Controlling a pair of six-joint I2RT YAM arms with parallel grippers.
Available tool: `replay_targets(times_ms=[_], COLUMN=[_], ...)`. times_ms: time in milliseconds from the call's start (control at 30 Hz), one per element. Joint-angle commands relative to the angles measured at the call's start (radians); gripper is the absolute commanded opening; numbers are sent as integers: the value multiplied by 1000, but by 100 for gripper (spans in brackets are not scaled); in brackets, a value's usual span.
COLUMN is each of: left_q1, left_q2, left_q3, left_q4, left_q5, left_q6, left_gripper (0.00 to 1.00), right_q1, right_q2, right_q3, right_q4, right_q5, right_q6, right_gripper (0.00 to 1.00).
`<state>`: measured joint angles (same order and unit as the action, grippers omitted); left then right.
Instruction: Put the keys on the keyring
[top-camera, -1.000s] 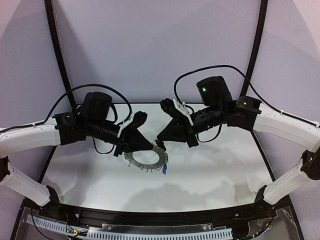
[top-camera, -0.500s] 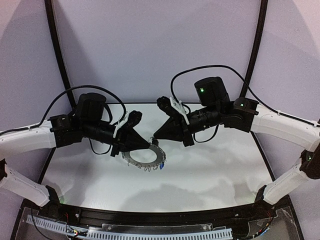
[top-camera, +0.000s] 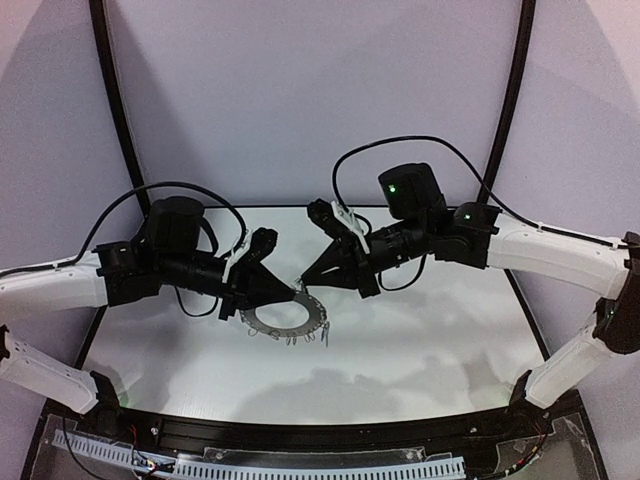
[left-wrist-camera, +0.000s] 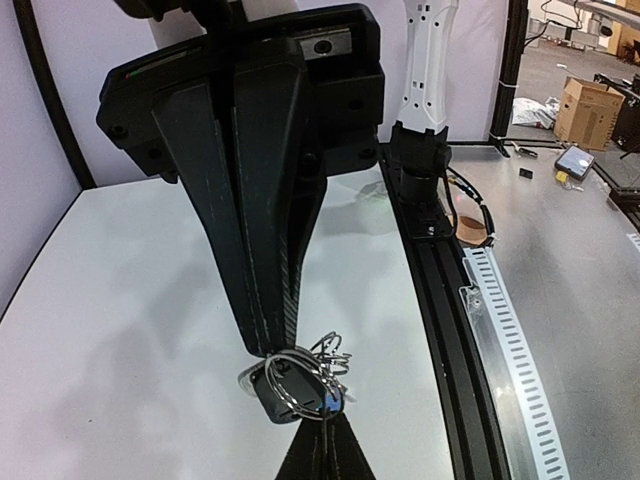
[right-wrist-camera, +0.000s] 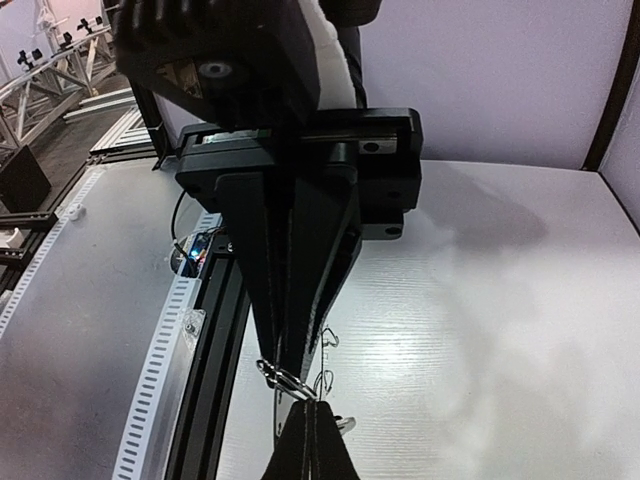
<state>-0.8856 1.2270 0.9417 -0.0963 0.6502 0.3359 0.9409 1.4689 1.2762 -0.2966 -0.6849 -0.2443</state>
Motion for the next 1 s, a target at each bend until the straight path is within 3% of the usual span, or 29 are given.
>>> replay_targets(times_ms=[0,133,167,200,233,300,600,800,967], left_q1=[-6,-6,-6,-6,-6,-6,-6,-6,-6], left_q2=[-46,-43,-41,-34,-30,-19,-25,-20,-24], left_q3=[-5,-25,-28,-32,-33,-34,-40,-7,12], left_q4=[146,196,199,201,199,165,152,131,105], left_q5=[-13,-39,-48,-75,-88,-114,-221,-399,-453], left_q6=[-16,-25,-26,-25,-29,-32,-113,-224,-234], left_gripper=[1,1,7,16,39,57,64,65,64], right_q1=[-5,-5,-5,-5,-5,-5,3,21,40], right_q2=[49,67,66,63,61,57,63,73,87], right_q3=[-24,-1,8,20,31,81,175,204,228], right_q4=[14,-15,-24,-36,-54,-107,-173,-136,-129], right_q5=[-61,-78,-61,-36,-9,54,221,478,605], right_q6=[34,10,5,-1,-7,-39,-9,109,157], right_gripper=[0,0,0,0,0,0,0,0,0])
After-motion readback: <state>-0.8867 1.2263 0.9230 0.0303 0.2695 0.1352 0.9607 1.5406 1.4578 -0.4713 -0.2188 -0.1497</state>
